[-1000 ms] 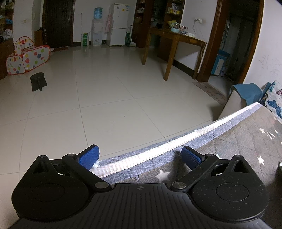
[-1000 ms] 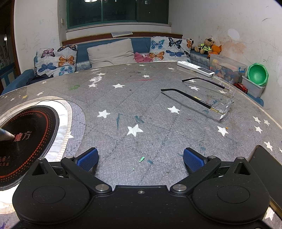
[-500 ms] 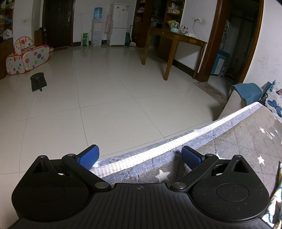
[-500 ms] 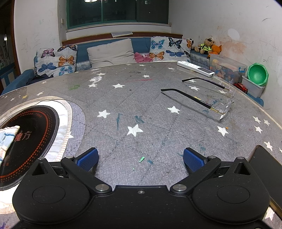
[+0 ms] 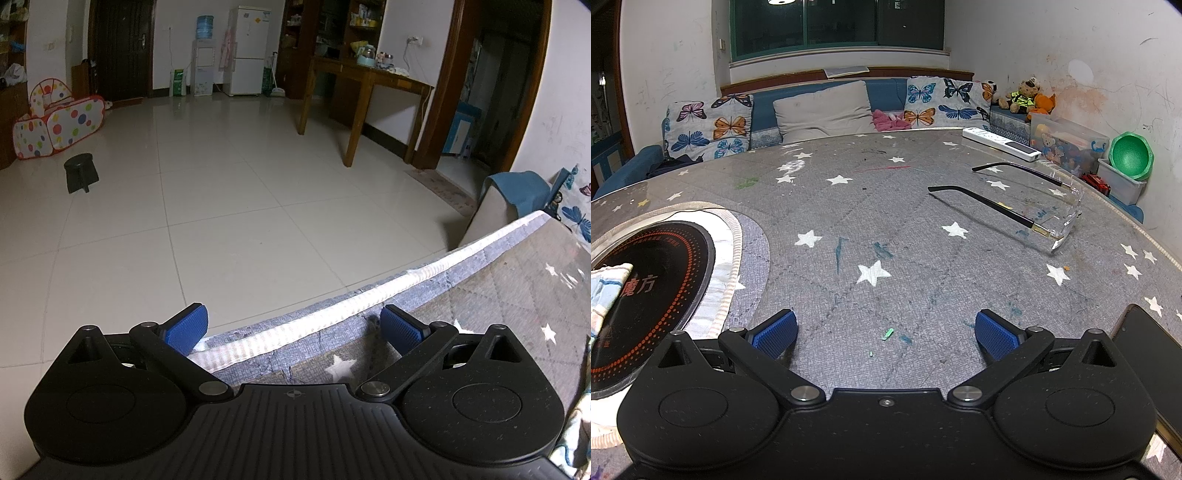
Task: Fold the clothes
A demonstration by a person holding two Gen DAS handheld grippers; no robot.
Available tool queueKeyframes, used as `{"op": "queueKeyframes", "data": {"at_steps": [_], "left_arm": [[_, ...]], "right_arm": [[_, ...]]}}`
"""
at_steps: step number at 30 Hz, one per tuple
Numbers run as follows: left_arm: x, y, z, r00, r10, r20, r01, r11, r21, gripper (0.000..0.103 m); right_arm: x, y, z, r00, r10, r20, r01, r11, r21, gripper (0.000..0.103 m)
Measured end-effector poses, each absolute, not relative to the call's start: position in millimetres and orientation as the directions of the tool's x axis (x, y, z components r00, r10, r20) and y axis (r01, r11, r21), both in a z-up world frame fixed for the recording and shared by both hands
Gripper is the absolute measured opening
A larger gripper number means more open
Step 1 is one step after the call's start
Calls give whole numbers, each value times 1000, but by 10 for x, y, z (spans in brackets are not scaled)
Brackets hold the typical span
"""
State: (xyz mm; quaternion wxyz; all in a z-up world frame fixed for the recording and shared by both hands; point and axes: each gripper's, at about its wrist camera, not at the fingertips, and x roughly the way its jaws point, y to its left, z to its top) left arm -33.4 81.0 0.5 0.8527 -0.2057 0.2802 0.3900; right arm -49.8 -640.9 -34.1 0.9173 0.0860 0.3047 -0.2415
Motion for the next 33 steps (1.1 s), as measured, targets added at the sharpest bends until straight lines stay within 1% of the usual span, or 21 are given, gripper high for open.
{"op": "queueKeyframes", "data": {"at_steps": [22,33], "left_arm": [[-120,703,45,528,555,-643,-783,612,-114,101],[-205,751,41,526,556,-644,-783,613,-111,101]], "right_arm": [[-498,-6410,-342,697,-391,-601,495,869,10,103],[-444,-6343,-361,698,-389,-601,495,869,14,103]]}}
